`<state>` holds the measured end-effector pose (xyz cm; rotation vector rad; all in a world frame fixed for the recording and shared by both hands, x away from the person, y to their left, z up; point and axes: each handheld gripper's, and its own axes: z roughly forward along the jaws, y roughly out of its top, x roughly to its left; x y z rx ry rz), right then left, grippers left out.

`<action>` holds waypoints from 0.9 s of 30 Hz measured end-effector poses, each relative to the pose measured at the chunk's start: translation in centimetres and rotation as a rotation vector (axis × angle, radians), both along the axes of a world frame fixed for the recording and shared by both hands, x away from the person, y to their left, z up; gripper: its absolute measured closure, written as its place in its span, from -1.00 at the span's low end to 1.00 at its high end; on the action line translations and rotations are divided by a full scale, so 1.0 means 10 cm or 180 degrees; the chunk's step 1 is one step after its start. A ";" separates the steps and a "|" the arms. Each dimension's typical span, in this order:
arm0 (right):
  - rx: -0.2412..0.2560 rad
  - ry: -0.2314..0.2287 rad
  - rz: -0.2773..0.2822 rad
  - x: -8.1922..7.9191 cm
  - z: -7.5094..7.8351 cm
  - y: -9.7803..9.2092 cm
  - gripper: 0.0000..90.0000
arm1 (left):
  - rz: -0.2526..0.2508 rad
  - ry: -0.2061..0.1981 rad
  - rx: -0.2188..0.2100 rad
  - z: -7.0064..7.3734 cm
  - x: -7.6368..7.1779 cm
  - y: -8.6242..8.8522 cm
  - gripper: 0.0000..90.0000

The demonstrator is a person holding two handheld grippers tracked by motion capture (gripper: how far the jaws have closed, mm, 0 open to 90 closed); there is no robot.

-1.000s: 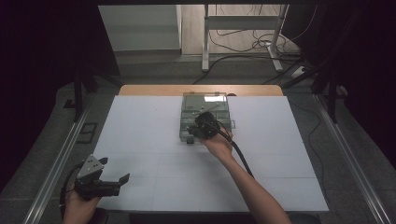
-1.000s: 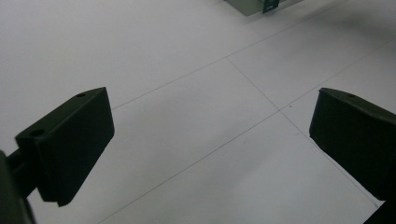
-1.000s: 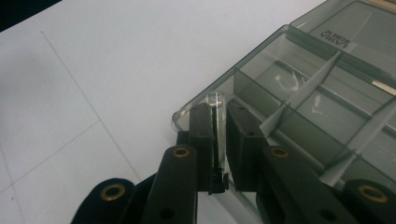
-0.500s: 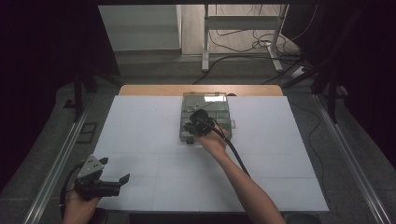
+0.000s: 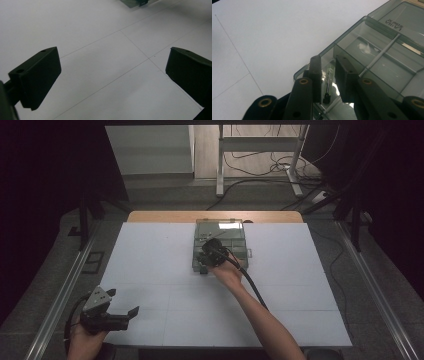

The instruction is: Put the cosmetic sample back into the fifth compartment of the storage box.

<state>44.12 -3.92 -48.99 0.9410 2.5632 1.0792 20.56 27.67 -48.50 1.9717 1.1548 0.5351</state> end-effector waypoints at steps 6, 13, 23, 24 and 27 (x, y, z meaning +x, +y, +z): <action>0.0003 -0.0002 0.0013 -0.03 0.02 -0.02 0.55 | 0.0002 0.0003 -0.0014 0.00 0.00 0.00 -0.99; 0.0026 0.0008 0.0046 -0.08 0.05 -0.02 0.51 | 0.0000 0.0000 -0.0003 0.00 0.00 0.00 -0.98; 0.0029 -0.0028 0.0113 -0.18 0.10 -0.04 0.36 | -0.0001 0.0000 -0.0003 0.00 0.00 0.00 -0.98; 0.0031 -0.0022 0.0100 -0.19 0.10 -0.05 0.36 | -0.0002 0.0001 0.0002 0.00 0.00 0.00 -0.98; 0.0055 0.0006 0.0114 -0.22 0.11 -0.07 0.33 | -0.0006 -0.0001 0.0014 0.00 0.00 -0.01 -0.98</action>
